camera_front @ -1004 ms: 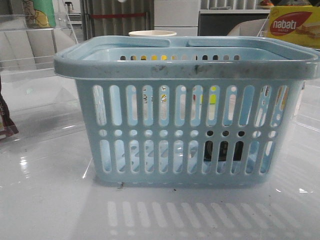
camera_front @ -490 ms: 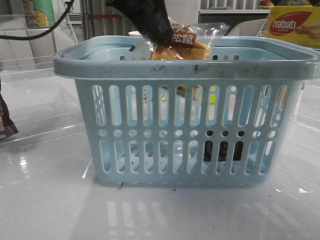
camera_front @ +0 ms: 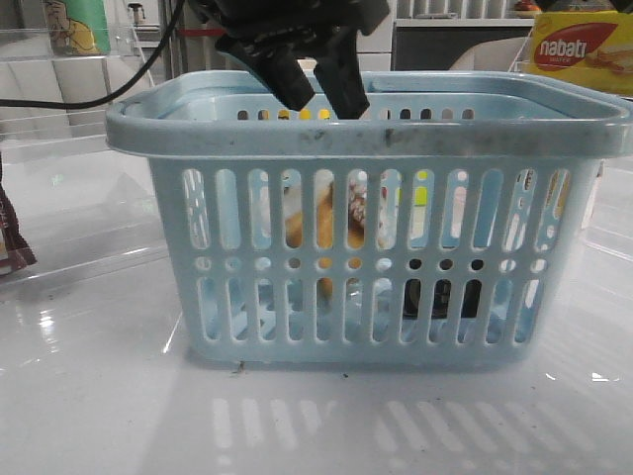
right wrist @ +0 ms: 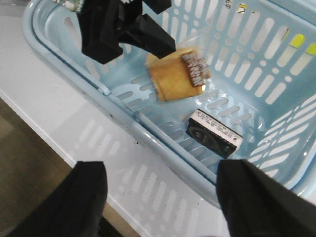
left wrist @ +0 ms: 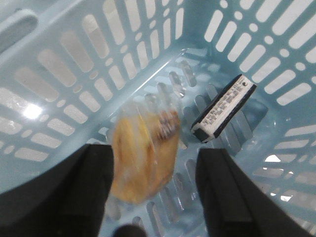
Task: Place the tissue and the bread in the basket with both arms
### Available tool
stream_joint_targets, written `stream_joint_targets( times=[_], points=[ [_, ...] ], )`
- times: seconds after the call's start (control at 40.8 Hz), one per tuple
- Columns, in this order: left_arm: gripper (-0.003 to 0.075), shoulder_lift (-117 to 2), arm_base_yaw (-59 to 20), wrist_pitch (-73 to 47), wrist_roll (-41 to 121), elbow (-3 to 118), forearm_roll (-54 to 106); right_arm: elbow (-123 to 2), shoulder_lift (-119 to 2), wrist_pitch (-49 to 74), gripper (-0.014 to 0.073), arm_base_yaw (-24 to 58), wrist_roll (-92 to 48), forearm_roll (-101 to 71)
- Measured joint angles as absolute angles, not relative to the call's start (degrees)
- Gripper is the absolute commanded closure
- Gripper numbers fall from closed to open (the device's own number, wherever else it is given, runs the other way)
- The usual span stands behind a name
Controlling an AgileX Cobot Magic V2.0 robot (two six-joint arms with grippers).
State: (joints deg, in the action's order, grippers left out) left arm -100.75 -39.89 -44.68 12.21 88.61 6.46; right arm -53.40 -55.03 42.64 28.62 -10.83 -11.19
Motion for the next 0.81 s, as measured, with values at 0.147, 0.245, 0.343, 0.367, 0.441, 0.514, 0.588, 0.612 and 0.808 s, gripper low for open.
stream_joint_targets(
  times=[0.147,0.245,0.343,0.367,0.441,0.514,0.588,0.612,0.808],
  points=[
    [0.0231,-97.0,-39.9,-46.0,12.2,88.6,5.2,-53.4,-55.0,42.6,0.0023,28.6,-10.8,-11.2],
    [0.0231,-91.9,-39.9,-47.0,12.2,88.6,5.0,-53.4,-55.0,42.6,0.0023,28.6,-10.8,-11.2],
    [0.0231,-86.6,-39.9,-47.5,12.2,88.4,4.9,-53.4,-55.0,42.6,0.0023,28.6,-10.8,-11.2],
    [0.0231,-84.8,-39.9,-47.5,12.2,87.9,4.9,-53.4,-55.0,42.6,0.0023,28.6,-10.8,-11.2],
    [0.0232,-79.9,-39.9,-47.5,12.2,86.2,4.9,-53.4,-55.0,42.6,0.0023,28.6,-10.8,-11.2],
    [0.0232,-75.4,-39.9,-47.6,12.2,83.4,4.9,-53.4,-55.0,42.6,0.0023,28.6,-10.8,-11.2],
    [0.0232,-70.7,-39.9,-47.6,12.2,79.6,4.9,-53.4,-55.0,42.6,0.0023,28.6,-10.8,-11.2],
    [0.0232,-69.1,-39.9,-47.6,12.2,78.6,4.9,-53.4,-55.0,42.6,0.0023,28.6,-10.8,-11.2],
    [0.0232,-58.3,-39.9,-47.7,12.2,67.1,4.9,-53.4,-55.0,42.6,0.0023,28.6,-10.8,-11.2]
  ],
)
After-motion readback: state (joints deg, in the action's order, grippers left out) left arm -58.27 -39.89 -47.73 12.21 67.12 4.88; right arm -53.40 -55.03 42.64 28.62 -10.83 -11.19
